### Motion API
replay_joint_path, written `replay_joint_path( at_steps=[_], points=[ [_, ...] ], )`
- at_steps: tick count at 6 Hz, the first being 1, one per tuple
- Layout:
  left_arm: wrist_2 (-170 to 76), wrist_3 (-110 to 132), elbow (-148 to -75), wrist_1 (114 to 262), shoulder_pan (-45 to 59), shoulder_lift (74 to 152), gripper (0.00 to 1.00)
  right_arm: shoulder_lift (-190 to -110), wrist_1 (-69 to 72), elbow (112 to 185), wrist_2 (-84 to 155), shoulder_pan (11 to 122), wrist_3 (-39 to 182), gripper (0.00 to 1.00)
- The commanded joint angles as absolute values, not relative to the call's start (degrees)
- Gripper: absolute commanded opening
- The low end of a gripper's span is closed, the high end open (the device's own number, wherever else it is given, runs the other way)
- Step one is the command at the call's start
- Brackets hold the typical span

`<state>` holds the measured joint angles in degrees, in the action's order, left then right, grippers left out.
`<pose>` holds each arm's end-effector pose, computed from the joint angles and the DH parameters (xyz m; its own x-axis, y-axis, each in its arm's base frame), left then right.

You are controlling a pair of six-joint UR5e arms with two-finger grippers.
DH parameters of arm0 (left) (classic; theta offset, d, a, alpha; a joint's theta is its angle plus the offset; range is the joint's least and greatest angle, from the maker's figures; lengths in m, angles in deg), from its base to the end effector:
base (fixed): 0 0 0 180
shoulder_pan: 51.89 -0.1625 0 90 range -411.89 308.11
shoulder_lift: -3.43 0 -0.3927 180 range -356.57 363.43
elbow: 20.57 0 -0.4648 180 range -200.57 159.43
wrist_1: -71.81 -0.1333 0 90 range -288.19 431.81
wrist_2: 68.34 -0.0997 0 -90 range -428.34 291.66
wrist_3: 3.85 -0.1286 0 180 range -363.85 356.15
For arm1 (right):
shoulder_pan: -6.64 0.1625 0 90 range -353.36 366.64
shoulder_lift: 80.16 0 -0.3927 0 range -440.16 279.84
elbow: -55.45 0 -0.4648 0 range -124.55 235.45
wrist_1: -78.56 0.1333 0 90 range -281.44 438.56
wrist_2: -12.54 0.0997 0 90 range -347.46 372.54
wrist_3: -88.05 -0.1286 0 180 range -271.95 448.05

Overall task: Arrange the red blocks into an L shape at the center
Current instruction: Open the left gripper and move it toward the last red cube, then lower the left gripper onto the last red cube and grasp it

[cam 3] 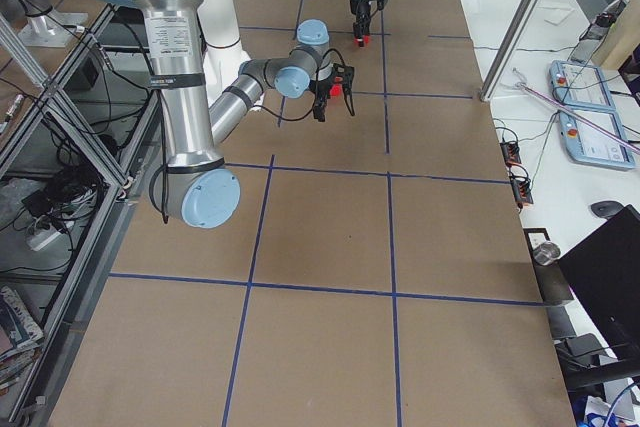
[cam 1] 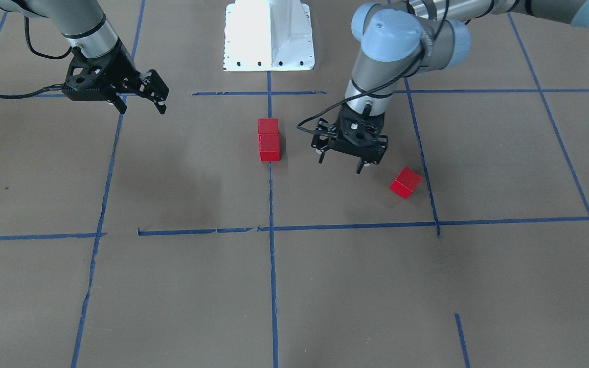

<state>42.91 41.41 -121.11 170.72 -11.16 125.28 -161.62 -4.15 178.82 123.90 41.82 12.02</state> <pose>0.4787 -0.5266 0.1798 0.6137 0.3373 -0.7139 -0.0538 0.9199 0.3884 -0.4079 -0.3933 0.2432 0.5934 0.1432 0.7921 -0.1731 0.9837 -0.0482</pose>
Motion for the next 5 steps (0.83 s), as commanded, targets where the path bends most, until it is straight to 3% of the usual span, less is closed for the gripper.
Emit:
replay_joint_path(
  at_steps=[1, 5],
  points=[
    [46.61, 26.98, -122.09, 172.69, -5.5, 118.17, 0.88, -161.46, -4.15, 179.11, 124.07, 41.71, 12.02, 1.0],
    [50.2, 22.08, -115.86, 174.81, -4.86, 115.41, 0.93, -161.11, -4.15, 179.11, 124.16, 41.53, 12.02, 1.0]
  ],
)
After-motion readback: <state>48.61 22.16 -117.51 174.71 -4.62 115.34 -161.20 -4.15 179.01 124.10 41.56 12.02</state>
